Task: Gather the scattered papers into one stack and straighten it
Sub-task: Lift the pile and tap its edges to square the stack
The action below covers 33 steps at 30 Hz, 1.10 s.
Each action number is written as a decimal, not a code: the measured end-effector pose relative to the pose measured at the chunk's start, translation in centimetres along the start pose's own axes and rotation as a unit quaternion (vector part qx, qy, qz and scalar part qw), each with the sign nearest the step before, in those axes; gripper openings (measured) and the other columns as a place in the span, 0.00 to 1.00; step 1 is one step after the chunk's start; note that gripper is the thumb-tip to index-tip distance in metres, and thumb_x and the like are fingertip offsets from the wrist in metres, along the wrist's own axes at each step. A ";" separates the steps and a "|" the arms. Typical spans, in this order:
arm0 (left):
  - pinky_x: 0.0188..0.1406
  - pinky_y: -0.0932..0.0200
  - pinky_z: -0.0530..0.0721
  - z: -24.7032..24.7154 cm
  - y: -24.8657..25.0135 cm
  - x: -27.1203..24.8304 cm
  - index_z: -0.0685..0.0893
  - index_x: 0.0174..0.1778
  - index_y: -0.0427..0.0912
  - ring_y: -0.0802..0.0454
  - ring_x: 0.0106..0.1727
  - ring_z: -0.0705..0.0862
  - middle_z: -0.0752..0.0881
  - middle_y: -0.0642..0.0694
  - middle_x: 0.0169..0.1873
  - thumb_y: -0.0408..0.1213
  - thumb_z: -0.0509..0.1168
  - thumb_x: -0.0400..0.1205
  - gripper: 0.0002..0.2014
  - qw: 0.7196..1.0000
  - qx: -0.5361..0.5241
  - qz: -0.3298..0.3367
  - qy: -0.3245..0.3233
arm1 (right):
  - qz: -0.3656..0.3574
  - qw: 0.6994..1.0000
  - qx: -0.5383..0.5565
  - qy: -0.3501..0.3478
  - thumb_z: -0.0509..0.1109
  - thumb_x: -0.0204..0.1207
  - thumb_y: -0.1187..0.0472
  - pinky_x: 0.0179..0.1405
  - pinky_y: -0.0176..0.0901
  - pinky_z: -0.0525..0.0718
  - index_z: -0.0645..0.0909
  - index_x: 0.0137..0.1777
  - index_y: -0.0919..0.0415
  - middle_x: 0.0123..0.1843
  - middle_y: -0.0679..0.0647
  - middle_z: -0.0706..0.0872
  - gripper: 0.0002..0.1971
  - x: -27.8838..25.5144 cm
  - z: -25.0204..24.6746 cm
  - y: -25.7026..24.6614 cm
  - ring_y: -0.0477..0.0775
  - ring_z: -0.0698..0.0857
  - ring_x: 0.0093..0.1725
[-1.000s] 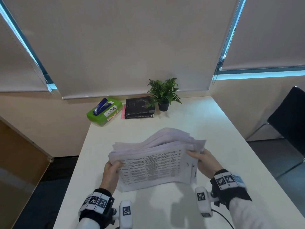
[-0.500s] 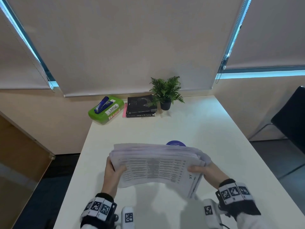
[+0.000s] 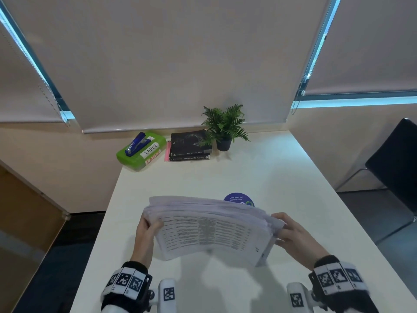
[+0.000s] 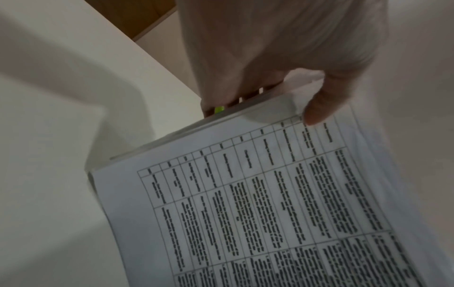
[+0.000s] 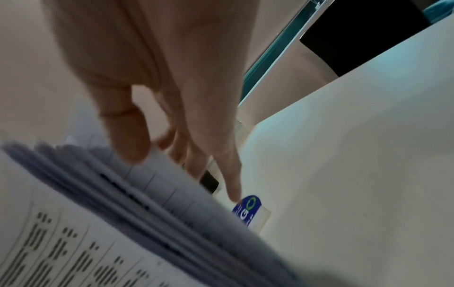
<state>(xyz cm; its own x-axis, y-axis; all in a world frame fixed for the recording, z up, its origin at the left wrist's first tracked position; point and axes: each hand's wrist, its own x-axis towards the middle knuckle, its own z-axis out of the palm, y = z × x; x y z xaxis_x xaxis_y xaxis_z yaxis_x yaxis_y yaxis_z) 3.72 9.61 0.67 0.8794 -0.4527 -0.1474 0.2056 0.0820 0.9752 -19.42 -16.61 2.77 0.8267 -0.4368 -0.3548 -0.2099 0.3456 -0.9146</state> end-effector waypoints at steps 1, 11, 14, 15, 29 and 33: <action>0.49 0.54 0.78 -0.1 -0.1 0.1 0.78 0.55 0.43 0.51 0.50 0.82 0.85 0.46 0.48 0.41 0.68 0.65 0.22 1.000 0.002 0.004 -0.003 | -0.020 0.999 0.014 0.029 0.61 0.73 0.78 0.48 0.47 0.78 0.74 0.49 0.67 0.46 0.61 0.84 0.09 -0.2 0.3 0.4 0.56 0.82 0.45; 0.46 0.55 0.79 -0.6 0.1 0.5 0.83 0.48 0.41 0.55 0.43 0.86 0.88 0.48 0.41 0.44 0.69 0.53 0.26 0.999 0.009 -0.012 -0.043 | -0.119 0.978 -0.059 0.162 0.69 0.73 0.73 0.47 0.40 0.81 0.87 0.44 0.65 0.41 0.54 0.91 0.06 -0.2 2.1 0.4 0.47 0.87 0.42; 0.46 0.55 0.79 -0.8 0.1 0.6 0.84 0.48 0.40 0.56 0.42 0.87 0.89 0.49 0.40 0.44 0.69 0.53 0.26 0.998 0.015 -0.012 -0.051 | -0.128 0.972 -0.077 0.180 0.71 0.71 0.75 0.43 0.36 0.79 0.87 0.41 0.65 0.36 0.51 0.91 0.06 0.1 2.3 0.0 0.43 0.87 0.37; 0.45 0.55 0.80 -0.8 0.1 0.7 0.83 0.48 0.40 0.58 0.41 0.87 0.90 0.51 0.39 0.44 0.69 0.53 0.26 0.998 0.018 -0.012 -0.053 | -0.134 0.968 -0.088 0.190 0.72 0.71 0.75 0.41 0.36 0.79 0.86 0.39 0.63 0.34 0.50 0.91 0.08 0.3 2.3 0.0 0.44 0.86 0.36; 0.43 0.58 0.84 -0.9 0.1 0.6 0.84 0.51 0.37 0.51 0.46 0.88 0.91 0.47 0.42 0.47 0.71 0.57 0.28 0.998 0.054 -0.007 -0.043 | -0.244 0.736 -0.625 0.091 0.62 0.70 0.33 0.79 0.64 0.48 0.58 0.77 0.44 0.79 0.45 0.62 0.37 -0.2 11.1 -8.9 0.48 0.57 0.80; 0.38 0.63 0.86 -0.4 0.7 -0.1 0.84 0.52 0.38 0.52 0.45 0.88 0.91 0.47 0.43 0.39 0.73 0.64 0.20 0.996 0.073 0.007 -0.047 | -0.174 0.561 -0.809 -0.024 0.73 0.66 0.46 0.71 0.76 0.26 0.49 0.80 0.53 0.79 0.55 0.66 0.47 3.7 16.5 -6.9 0.58 0.57 0.82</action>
<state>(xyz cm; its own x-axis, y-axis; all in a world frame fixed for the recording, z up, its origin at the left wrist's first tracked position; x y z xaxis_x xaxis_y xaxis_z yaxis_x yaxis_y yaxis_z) 3.98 10.11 1.31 0.8356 -0.5350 -0.1249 0.1241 -0.0376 0.9916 -6.26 -6.90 10.93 0.9697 -0.2069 -0.1297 -0.1976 -0.9769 0.0810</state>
